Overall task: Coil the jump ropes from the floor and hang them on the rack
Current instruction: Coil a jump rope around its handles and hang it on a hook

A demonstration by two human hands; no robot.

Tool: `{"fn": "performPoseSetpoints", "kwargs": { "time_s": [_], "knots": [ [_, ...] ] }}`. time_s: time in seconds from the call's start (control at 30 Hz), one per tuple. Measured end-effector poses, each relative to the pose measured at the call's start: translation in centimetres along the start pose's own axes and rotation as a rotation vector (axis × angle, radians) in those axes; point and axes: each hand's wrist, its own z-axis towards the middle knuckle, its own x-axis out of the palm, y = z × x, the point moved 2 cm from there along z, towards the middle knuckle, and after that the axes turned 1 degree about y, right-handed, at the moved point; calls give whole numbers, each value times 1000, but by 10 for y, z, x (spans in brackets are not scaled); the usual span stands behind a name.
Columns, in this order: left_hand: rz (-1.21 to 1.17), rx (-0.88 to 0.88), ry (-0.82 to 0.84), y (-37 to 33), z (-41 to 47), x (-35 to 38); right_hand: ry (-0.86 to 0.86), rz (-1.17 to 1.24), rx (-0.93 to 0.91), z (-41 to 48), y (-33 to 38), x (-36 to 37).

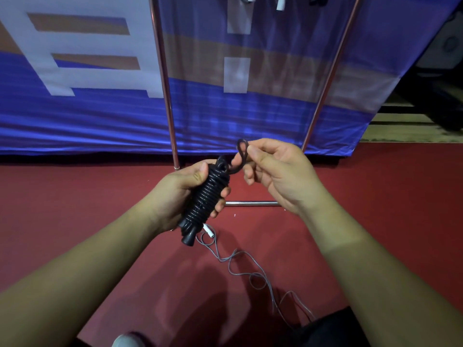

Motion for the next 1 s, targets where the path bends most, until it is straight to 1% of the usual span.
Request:
{"fn": "performPoseSetpoints", "kwargs": {
  "time_s": [0.13,0.2,0.3,0.4,0.5,0.57,0.7,0.8,0.9,1.0],
  "knots": [
    [104,13,-16,-5,-1,-2,34,-223,6,0,-3,2],
    [112,31,-34,-8,-2,-2,53,-282,26,-1,-5,3],
    [126,55,-64,-9,-3,-3,35,-327,45,-1,-6,5],
    [142,64,-72,-8,-4,-3,-1,-287,82,0,-7,7],
    [132,58,-76,-10,-3,-1,-81,-79,144,1,-8,7],
    [136,57,-64,-11,-3,0,-100,-3,166,1,-7,7],
    [200,58,-67,-11,-6,0,-19,-25,206,0,-5,6],
    [269,45,-72,-8,-7,2,29,-86,233,0,-7,5],
    [337,47,-88,-6,-6,2,4,-164,215,0,-11,8],
    [410,59,-101,-11,-6,1,-14,-187,135,-1,-12,10]
  ]
}}
